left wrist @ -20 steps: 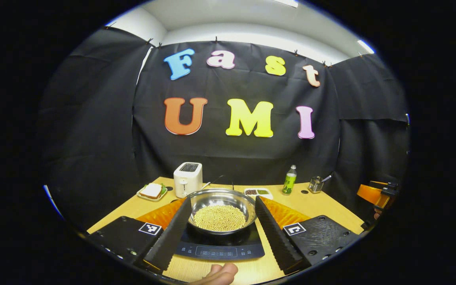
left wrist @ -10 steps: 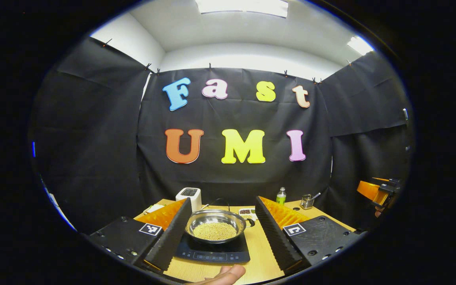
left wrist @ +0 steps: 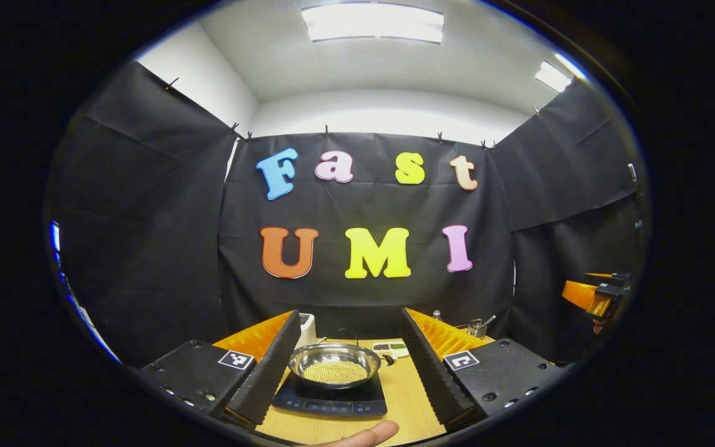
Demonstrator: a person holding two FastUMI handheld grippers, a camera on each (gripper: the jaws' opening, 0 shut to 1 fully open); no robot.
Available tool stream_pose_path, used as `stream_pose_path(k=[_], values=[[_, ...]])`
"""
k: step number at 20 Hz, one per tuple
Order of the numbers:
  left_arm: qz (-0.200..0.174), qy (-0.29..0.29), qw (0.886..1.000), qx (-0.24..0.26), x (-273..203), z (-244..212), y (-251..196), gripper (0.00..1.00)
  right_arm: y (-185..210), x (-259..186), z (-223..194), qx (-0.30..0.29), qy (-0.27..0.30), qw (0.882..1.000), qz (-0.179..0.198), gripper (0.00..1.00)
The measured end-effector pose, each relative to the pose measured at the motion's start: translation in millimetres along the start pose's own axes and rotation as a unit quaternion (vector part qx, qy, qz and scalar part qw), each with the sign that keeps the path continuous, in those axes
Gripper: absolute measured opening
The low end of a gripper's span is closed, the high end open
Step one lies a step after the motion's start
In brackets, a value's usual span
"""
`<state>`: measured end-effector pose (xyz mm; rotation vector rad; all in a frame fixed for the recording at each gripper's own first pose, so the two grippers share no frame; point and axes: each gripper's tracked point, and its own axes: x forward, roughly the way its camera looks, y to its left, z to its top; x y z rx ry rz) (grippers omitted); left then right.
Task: First push the handle of the pot to place it horizontally, then grasp the pot with both hands and set it on the induction cooktop.
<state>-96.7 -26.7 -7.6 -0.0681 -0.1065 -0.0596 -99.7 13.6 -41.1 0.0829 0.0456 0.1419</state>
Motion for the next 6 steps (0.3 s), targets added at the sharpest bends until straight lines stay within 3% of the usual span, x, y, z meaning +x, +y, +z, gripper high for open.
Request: stream_pose_path(k=[6], values=[[0.003,0.01,1.0,0.012,-3.9,-7.0,-1.1,0.95,-8.8,-16.8,13.0,-0.018,-0.023,0.999,-0.016,0.95]])
